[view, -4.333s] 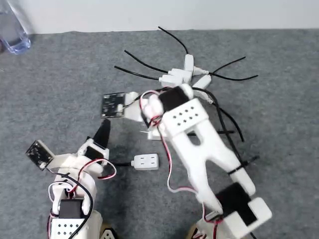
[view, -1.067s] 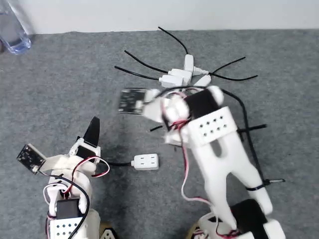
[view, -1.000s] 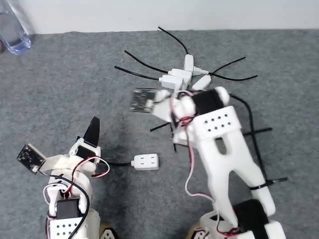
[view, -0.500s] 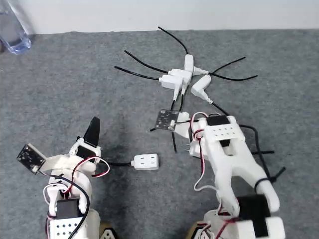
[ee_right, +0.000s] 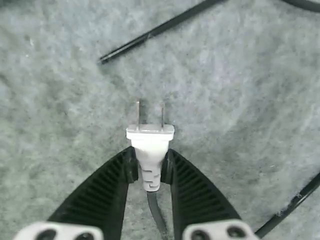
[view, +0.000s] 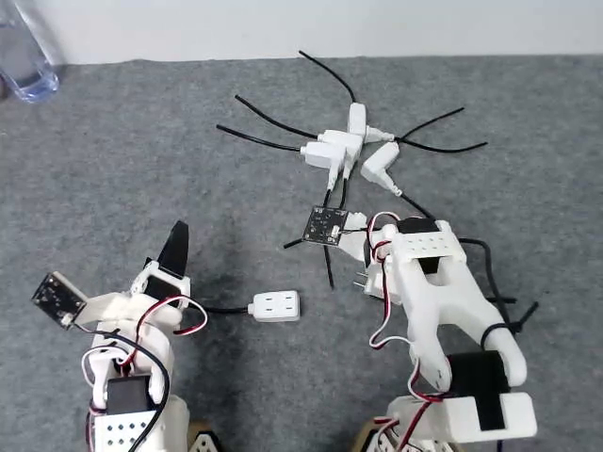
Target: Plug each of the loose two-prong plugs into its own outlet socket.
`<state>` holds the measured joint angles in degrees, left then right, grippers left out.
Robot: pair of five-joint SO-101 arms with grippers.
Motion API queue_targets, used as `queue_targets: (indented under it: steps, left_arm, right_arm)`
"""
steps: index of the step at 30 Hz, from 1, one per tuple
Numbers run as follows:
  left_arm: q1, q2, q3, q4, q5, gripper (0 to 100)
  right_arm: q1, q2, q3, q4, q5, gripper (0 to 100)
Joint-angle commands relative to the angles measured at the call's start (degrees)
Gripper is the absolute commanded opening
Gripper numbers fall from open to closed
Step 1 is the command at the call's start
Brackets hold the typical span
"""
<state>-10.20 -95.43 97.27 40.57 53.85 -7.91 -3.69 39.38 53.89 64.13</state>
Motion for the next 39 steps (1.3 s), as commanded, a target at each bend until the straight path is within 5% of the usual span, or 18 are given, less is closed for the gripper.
queue_targets:
  steps: [1, 13, 39]
  left_arm:
    - [-0.35, -0.62, -0.48, -1.58, -0.18, 29]
    - [-0.35, -0.62, -0.48, -1.58, -0.18, 29]
    - [-0.35, -0.62, -0.48, -1.58, -0.18, 29]
  right_arm:
    - [0.22, 0.57, 0.97, -1.27, -1.23, 13.6]
    - [-4.09, 0.57, 0.97, -1.63, -1.85, 13.6]
    - [-1.27, 3.03, 0.79, -4.00, -0.79, 13.2]
